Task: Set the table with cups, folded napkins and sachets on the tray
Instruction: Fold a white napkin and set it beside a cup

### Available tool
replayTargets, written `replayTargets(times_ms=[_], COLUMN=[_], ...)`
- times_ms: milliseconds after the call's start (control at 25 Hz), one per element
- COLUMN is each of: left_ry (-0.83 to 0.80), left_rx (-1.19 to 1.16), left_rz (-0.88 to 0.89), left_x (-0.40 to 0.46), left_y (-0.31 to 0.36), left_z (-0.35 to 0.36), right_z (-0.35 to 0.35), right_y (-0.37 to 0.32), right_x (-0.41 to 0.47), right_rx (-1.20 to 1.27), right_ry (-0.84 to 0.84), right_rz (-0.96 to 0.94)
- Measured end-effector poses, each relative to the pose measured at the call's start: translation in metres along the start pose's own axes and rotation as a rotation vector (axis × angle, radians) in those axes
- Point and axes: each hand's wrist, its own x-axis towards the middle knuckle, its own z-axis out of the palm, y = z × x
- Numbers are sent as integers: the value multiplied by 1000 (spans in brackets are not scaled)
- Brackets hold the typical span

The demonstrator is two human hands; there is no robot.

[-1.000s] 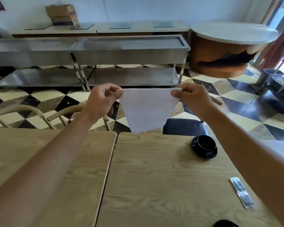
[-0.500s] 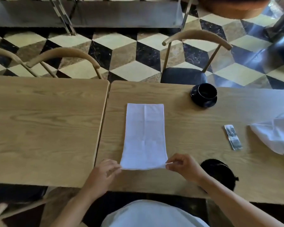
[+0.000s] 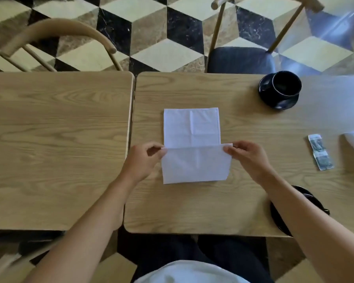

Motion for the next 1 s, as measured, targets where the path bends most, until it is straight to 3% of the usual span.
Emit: replayTargets(times_ms=[120, 240, 680, 1000], left_ry=[82, 132, 284, 363], left_rx=[-106, -45, 208, 291], left_rz=[-38, -39, -67, 10], left_x=[68, 123, 182, 185], left_y=[6, -4, -15, -13], left_z=[6, 14, 31, 40], right_z=[5, 10, 26, 36], right_y=[-1, 5, 0, -4], right_x=[58, 111, 178, 180], right_rx=[105, 177, -306, -377], right_ry=[0, -32, 329, 403], right_rz=[-4, -12, -10, -12])
